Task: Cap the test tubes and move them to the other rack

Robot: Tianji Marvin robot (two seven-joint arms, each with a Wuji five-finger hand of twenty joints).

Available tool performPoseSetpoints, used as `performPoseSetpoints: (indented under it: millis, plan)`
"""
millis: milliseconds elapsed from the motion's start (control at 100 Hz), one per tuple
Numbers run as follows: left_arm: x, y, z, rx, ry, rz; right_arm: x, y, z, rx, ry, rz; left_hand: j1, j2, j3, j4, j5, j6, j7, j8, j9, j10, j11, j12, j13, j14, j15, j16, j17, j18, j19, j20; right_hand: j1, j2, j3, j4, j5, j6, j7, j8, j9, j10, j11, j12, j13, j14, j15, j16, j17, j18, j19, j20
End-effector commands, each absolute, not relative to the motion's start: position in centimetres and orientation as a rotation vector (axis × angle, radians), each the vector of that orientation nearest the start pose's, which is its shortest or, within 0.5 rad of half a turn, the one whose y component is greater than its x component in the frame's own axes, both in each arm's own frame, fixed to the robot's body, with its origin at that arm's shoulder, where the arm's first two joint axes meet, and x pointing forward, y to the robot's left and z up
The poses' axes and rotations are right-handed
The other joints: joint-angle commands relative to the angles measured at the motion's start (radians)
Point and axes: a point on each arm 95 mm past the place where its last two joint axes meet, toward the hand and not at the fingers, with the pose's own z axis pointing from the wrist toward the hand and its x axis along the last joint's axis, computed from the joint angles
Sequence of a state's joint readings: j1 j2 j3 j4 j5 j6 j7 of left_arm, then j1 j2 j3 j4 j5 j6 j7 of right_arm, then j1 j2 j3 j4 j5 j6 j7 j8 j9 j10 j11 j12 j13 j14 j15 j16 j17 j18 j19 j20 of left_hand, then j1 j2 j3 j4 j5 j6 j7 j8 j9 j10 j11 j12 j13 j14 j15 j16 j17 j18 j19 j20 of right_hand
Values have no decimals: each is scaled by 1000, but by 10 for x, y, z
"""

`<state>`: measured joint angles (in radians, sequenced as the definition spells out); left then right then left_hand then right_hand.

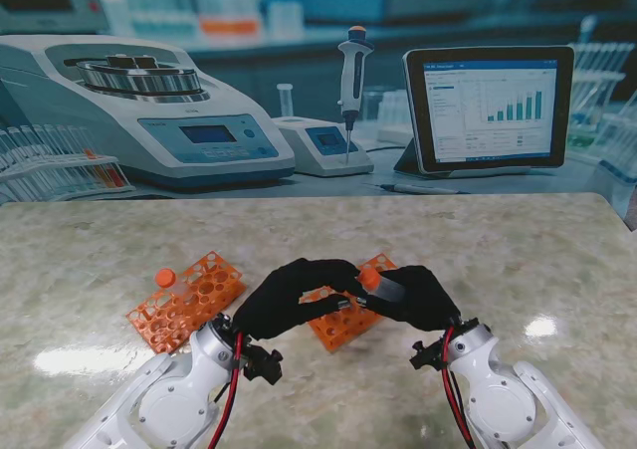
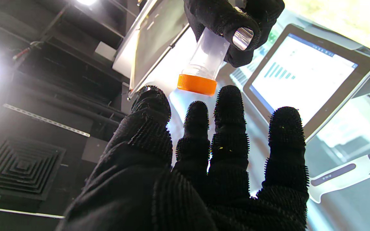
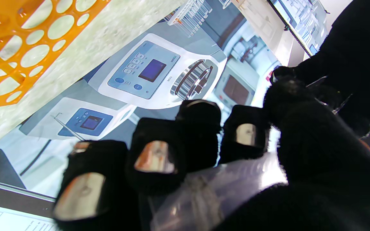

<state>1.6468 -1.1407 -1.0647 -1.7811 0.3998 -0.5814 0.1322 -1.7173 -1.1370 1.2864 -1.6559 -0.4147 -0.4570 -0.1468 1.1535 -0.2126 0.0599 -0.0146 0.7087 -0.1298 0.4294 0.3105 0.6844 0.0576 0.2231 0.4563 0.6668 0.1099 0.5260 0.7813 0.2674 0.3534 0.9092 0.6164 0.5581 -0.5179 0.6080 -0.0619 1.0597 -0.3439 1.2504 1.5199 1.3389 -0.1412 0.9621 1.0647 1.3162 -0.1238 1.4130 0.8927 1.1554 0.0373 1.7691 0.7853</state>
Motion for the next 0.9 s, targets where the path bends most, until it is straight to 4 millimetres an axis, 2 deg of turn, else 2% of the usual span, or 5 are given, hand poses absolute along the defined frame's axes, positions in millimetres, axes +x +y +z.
performPoseSetpoints:
  millis: [0,290,350,630,890]
  plan:
    - [321,-111,-262,-1194,1232,-2737,351,15,-314,-1665,-1218,-2617,-15,40,-24,27,-37,-42,-14,-2,-29,-36,-16,-18,-29,0,-17,-11,-14,10,-12,40,25,42,2,6,30,-73,61,39,22,12,8,1,6,-36,73,29,24,-28,120,4]
    - [326,-106,-253,-1175,1230,-2710,351,14,-313,-1662,-1218,-2618,-82,59,-31,29,-82,53,-75,-16,-88,-49,-33,-41,-97,5,-91,-45,-73,8,-58,37,26,43,1,6,30,-73,61,39,22,11,9,1,6,-36,73,29,24,-28,120,4]
    - [328,-105,-252,-1183,1230,-2701,351,14,-313,-1662,-1218,-2618,-98,62,-28,28,-87,68,-94,-4,-108,-27,-42,-51,-126,17,-157,-91,-98,13,-105,25,26,42,1,5,30,-73,61,39,22,12,9,1,6,-36,73,29,24,-28,120,4]
    - [340,-106,-255,-1252,1270,-2670,351,15,-313,-1651,-1222,-2617,-192,75,-50,20,-134,122,-164,-24,-193,-17,-100,-116,-257,39,-393,-329,-198,29,-361,-85,26,42,0,5,30,-73,61,39,21,12,9,1,6,-34,73,29,24,-27,120,3]
    - [349,-111,-262,-1326,1322,-2667,349,16,-313,-1643,-1225,-2615,-252,46,-69,9,-165,178,-203,-40,-255,-3,-129,-149,-302,34,-422,-384,-222,25,-456,-132,27,42,1,6,30,-73,61,39,22,11,9,1,6,-35,73,29,24,-27,120,3]
